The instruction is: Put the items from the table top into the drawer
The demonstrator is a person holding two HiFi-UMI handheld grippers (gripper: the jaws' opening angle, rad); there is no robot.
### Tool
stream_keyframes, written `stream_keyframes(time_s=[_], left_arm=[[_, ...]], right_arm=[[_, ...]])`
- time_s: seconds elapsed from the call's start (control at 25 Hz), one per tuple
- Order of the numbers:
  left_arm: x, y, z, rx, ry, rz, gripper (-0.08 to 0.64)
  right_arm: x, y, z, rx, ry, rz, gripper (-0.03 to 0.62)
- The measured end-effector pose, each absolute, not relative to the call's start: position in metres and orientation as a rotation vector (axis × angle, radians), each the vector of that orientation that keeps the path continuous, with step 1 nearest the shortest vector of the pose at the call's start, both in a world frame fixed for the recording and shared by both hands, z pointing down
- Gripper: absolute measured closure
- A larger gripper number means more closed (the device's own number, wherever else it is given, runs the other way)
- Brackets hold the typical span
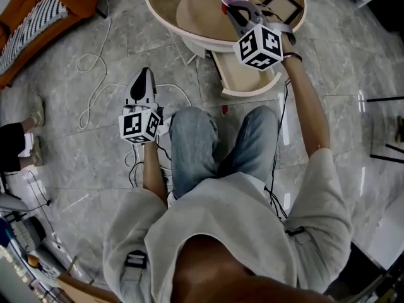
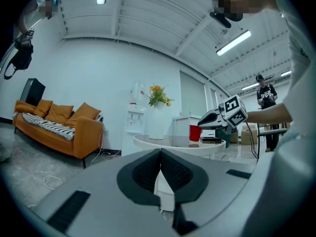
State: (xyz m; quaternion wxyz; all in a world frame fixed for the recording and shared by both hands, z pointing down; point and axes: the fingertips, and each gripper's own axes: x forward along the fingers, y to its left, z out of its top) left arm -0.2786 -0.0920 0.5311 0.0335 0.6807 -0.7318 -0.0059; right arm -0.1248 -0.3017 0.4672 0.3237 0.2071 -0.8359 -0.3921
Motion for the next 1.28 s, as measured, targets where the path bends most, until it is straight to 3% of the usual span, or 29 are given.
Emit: stream_keyframes(time_s=[0.24,0.88,1.28], left_arm=[[-0.254,-0.118,0.531,2.183,-2.173,-0.014,0.545],[-0.136,-0.192,0.564,2.458,-1.784,0.052,0.545],[-0.115,-0.199,0.605,2.457,-1.693,0.131,0.544]], right_arm=[[-0.084,-0.302,0.452,0.675,-2.248,-0.961,0.554],[0.155,-0.314,0.458,1.048,-1.951,-0.751,0.554],[0.176,-0.305,0.543,0.988,-1.937,-0.590,0.554]])
